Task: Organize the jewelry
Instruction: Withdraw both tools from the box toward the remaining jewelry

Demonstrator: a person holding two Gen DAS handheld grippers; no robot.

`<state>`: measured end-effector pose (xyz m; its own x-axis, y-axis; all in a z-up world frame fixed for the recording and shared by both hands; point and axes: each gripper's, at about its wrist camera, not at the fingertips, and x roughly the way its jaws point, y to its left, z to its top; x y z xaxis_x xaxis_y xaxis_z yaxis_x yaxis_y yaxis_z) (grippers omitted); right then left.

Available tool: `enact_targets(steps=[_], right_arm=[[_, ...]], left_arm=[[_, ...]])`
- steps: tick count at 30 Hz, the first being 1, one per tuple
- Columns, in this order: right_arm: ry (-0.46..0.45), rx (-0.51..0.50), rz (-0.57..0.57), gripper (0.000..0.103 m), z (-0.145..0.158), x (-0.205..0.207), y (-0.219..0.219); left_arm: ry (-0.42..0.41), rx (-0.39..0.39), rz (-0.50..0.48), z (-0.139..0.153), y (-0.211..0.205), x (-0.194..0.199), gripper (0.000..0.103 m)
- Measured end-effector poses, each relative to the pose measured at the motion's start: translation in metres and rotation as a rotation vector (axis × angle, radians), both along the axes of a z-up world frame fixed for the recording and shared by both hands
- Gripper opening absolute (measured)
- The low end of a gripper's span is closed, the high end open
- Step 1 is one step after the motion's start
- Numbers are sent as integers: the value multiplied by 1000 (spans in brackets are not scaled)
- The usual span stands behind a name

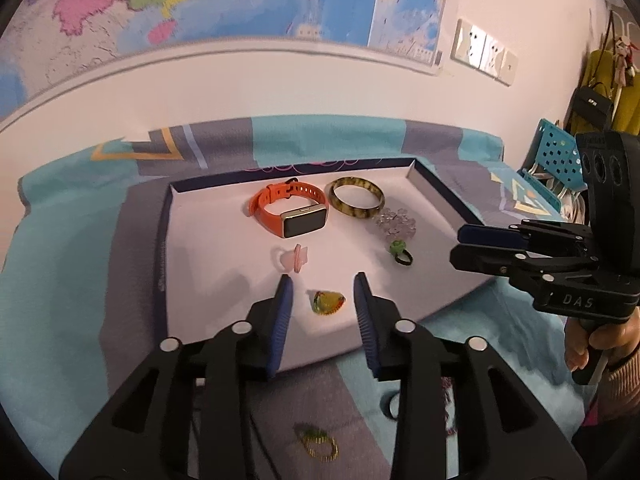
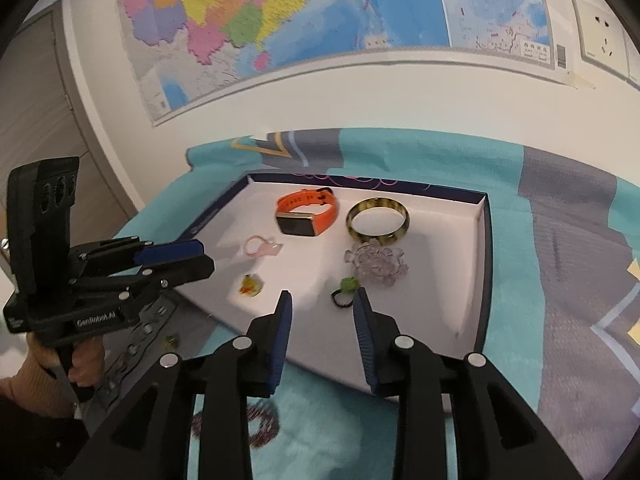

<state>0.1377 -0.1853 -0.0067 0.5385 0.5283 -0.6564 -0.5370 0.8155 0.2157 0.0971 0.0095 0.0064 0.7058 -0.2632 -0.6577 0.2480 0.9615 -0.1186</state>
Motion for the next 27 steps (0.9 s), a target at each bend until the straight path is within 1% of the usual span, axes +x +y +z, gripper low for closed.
enact_targets(steps=[2, 4, 7, 10, 11, 12, 13, 16, 20, 22, 27], right_arm=[[2, 13, 17, 36, 2, -9, -3], [8, 17, 33, 48, 2, -20, -5], [24, 15, 57, 49, -2, -31, -5], [45, 7, 70, 50, -10, -42, -4], [53, 5, 75, 52, -14, -44, -3], [60, 1, 75, 57, -17, -47, -2], [67, -6, 72, 60, -20, -48, -1], [94, 1, 74, 60, -29, -52, 1], [99, -24, 70, 61, -35, -56, 7], [104, -31, 74, 63, -37, -57, 10], [102, -53, 80, 64, -39, -59, 17]], left_arm=[[-12, -8, 2, 4, 4, -9, 34], [-24, -10, 5, 6, 10, -20, 34], [-29, 3, 5, 6, 15, -34, 34], [-18, 10, -2, 1, 20, -47, 37], [-12, 11, -2, -2, 21, -51, 39], [-2, 9, -3, -5, 22, -54, 40], [6, 8, -3, -8, 23, -56, 42], [32, 7, 2, -19, 24, -62, 45], [63, 13, -5, -30, 21, -69, 45], [73, 19, -12, -33, 19, -70, 45], [90, 35, -13, -36, 15, -69, 45]])
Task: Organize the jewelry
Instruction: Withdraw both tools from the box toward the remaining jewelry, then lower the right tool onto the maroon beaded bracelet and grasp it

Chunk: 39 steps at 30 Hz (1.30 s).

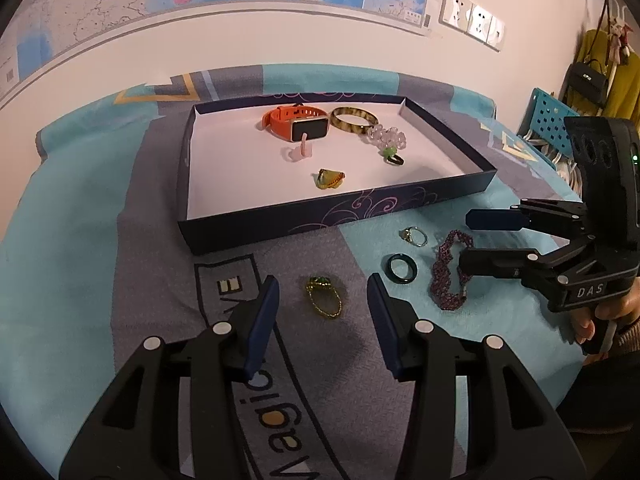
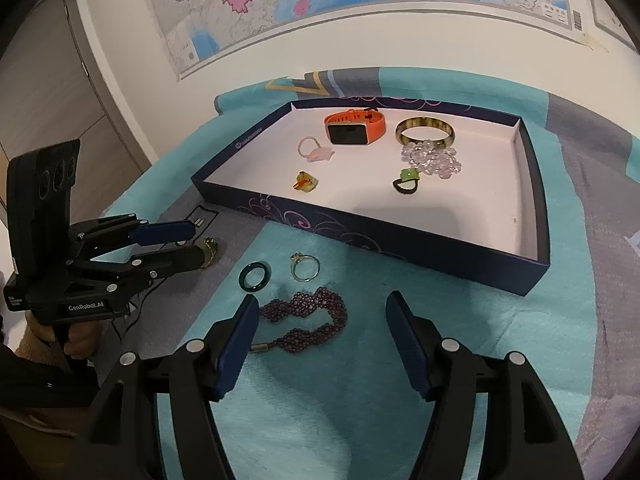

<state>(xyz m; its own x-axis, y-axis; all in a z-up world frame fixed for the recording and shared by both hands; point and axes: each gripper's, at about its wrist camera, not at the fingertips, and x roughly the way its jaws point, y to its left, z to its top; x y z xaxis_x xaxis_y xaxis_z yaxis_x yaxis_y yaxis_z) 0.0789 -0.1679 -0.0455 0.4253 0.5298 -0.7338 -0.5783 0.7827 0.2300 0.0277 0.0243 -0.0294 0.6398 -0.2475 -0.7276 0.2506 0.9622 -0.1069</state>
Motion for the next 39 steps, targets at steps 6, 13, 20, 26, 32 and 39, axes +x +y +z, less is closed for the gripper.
enact_targets(steps=[6, 13, 20, 26, 32, 39], right_arm=[[4, -7, 24, 65, -1, -3, 7], [-5, -40, 47, 70, -1, -7, 17], [-26, -76, 37, 63, 1, -10, 20], [-35, -94, 29, 59, 1, -13, 22], [-38, -99, 11, 49, 1, -11, 20], [-40, -104, -4, 40, 1, -10, 16]], left_arm=[[17, 2, 0, -2, -3, 4, 42], [44, 12, -12, -7, -7, 8, 32], [46, 26, -10, -8, -9, 7, 27], [46, 28, -11, -8, -9, 7, 27], [44, 24, -11, -8, -8, 7, 27], [44, 20, -11, -8, -8, 7, 27]])
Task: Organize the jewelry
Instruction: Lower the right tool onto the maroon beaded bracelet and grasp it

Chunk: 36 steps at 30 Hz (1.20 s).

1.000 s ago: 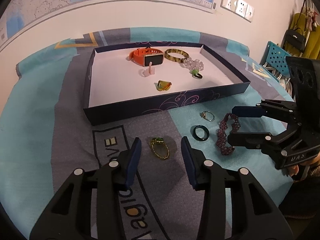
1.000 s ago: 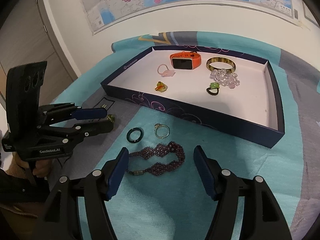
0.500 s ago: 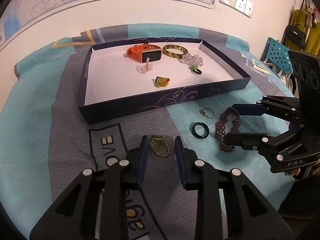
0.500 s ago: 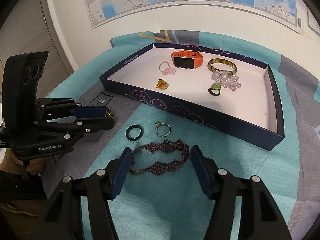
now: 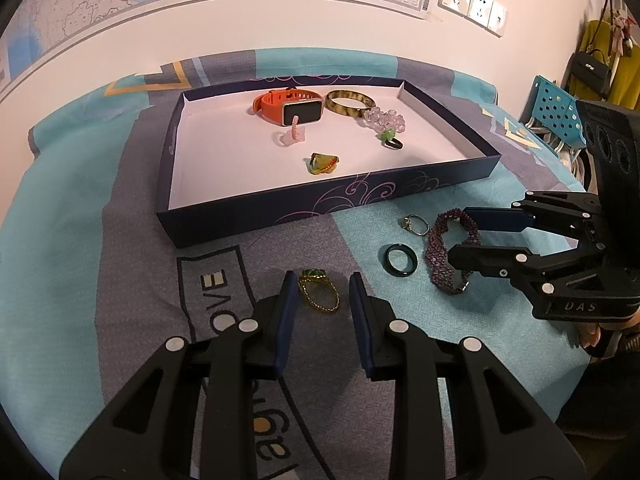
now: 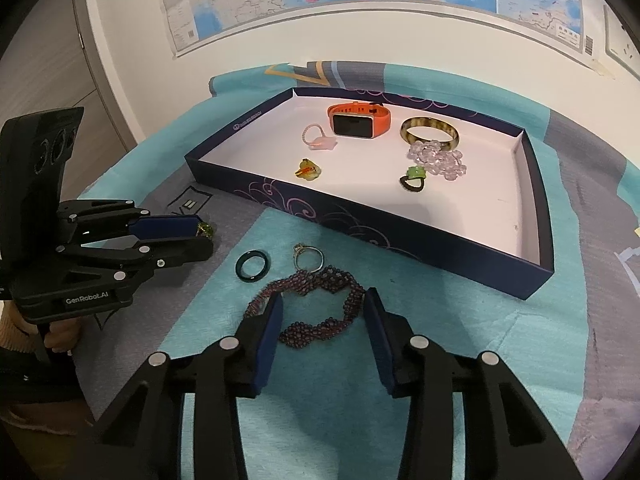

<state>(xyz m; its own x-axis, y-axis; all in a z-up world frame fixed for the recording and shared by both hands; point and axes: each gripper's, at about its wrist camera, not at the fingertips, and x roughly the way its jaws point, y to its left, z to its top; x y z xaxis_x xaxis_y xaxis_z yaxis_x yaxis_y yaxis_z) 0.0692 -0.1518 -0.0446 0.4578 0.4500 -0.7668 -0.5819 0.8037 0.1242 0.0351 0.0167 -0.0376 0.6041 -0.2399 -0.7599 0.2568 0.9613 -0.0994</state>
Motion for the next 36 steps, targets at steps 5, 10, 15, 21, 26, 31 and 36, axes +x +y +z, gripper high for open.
enact_targets(steps=[5, 10, 15, 21, 26, 31, 36], right_arm=[[25, 52, -19, 64, 2, 1, -2], [8, 6, 9, 69, 0, -2, 11], [-18, -55, 16, 68, -1, -5, 20], [-41, -80, -7, 44, -2, -2, 14], [-39, -70, -24, 20, -2, 4, 4], [-24, -43, -41, 6, -2, 7, -5], [-31, -4, -53, 5, 3, 7, -14]], left_arm=[[0, -4, 0, 0, 0, 0, 27], [-1, -3, -1, 0, 0, -1, 27], [-1, -1, -2, 0, 0, -1, 27], [-4, 6, -4, 0, -2, -2, 27], [-5, 14, -1, 0, -3, -1, 25], [-6, 17, 4, -1, -2, -1, 22], [-3, 9, 7, 0, 0, -1, 17]])
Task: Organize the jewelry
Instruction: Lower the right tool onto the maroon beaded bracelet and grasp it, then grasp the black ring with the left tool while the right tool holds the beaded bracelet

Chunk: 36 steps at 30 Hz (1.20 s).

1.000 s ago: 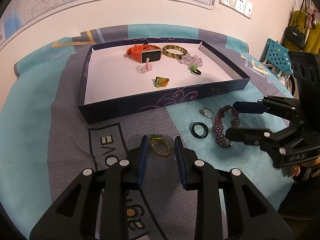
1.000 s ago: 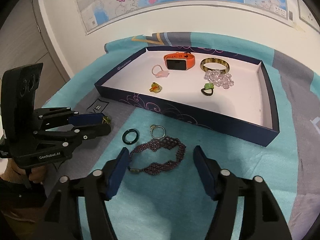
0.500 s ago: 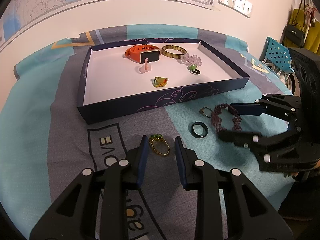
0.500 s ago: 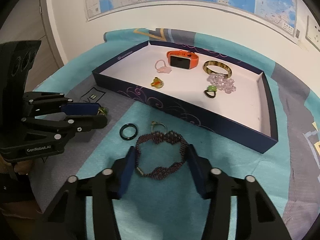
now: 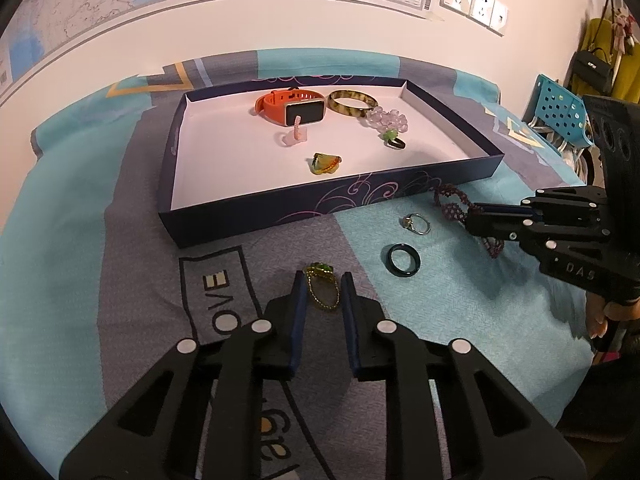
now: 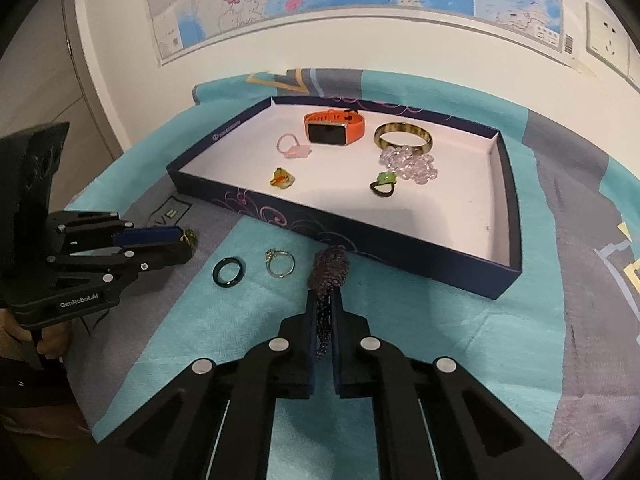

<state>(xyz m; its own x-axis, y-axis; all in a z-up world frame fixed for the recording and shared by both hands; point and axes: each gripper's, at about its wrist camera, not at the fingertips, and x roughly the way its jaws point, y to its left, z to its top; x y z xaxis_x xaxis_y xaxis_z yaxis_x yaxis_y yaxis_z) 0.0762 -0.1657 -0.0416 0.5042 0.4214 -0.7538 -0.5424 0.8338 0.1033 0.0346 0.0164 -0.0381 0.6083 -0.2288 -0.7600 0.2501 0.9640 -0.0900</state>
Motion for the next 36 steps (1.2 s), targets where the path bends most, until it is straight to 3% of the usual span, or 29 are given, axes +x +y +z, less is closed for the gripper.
enact_targets(steps=[9, 12, 18, 27, 29, 31, 36], right_arm=[[-19, 21, 9, 3, 7, -3, -4], [-18, 29, 6, 3, 8, -2, -5], [-22, 43, 5, 2, 11, -2, -9], [-22, 60, 6, 2, 16, -1, -13], [6, 63, 12, 6, 12, 1, -13], [12, 66, 3, 31, 9, 2, -14], [33, 40, 6, 38, -1, 5, -9]], left_arm=[[-3, 12, -1, 0, -2, -1, 16], [-20, 20, -4, 4, -5, -4, 26], [-77, 15, -94, 14, -23, -11, 28], [-30, 72, -170, 3, -51, 3, 28], [-10, 76, -172, -2, -53, 7, 31], [-10, 70, -175, -1, -53, 8, 32], [-9, 79, -172, -2, -55, 9, 32]])
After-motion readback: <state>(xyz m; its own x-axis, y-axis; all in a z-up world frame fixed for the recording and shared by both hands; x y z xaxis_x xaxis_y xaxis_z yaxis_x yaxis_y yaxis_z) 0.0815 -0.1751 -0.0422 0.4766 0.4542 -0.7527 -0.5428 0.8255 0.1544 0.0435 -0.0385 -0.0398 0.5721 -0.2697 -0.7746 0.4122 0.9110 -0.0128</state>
